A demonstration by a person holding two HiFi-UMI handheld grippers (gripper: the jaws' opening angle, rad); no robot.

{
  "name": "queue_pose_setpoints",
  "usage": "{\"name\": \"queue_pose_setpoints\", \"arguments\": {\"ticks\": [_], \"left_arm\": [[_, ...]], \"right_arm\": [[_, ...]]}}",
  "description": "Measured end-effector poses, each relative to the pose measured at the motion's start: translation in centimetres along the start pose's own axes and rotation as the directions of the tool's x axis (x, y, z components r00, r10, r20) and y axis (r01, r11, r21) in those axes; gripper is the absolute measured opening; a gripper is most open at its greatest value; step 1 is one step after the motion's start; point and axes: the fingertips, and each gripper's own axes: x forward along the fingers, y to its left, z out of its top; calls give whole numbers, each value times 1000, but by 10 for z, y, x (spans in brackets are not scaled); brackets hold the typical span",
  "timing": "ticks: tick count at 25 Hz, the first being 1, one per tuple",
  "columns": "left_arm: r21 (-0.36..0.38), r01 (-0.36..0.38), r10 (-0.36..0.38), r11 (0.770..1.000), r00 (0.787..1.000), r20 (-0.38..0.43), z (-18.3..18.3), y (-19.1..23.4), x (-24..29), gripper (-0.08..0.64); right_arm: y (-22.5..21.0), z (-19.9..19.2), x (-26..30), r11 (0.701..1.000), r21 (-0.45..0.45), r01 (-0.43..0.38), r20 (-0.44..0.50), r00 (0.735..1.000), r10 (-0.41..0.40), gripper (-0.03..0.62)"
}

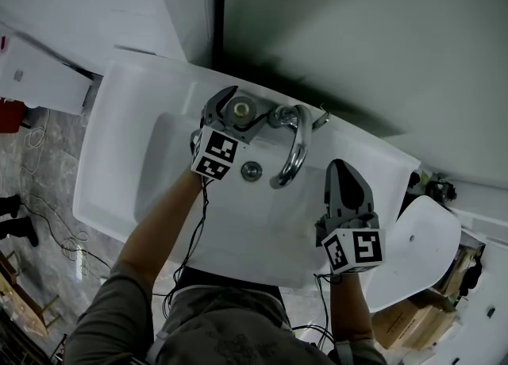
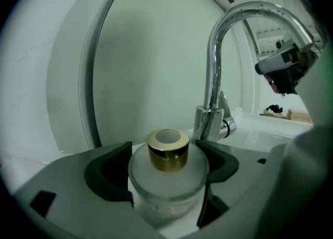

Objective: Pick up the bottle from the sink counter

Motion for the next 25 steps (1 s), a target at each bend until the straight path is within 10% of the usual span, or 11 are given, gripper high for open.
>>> {"name": "queue_pose_setpoints", "arguments": {"ticks": [14,25], "left_arm": [[91,-90,93,992,995,-31,-14,0,12,354],[21,-229,230,973,971,-61,-19,6,10,353]], "right_arm": [[-10,-16,2,1000,22,0,-3,1000,0,35],[-14,-29,-3,999,36,-19,-21,1000,20,35]]}}
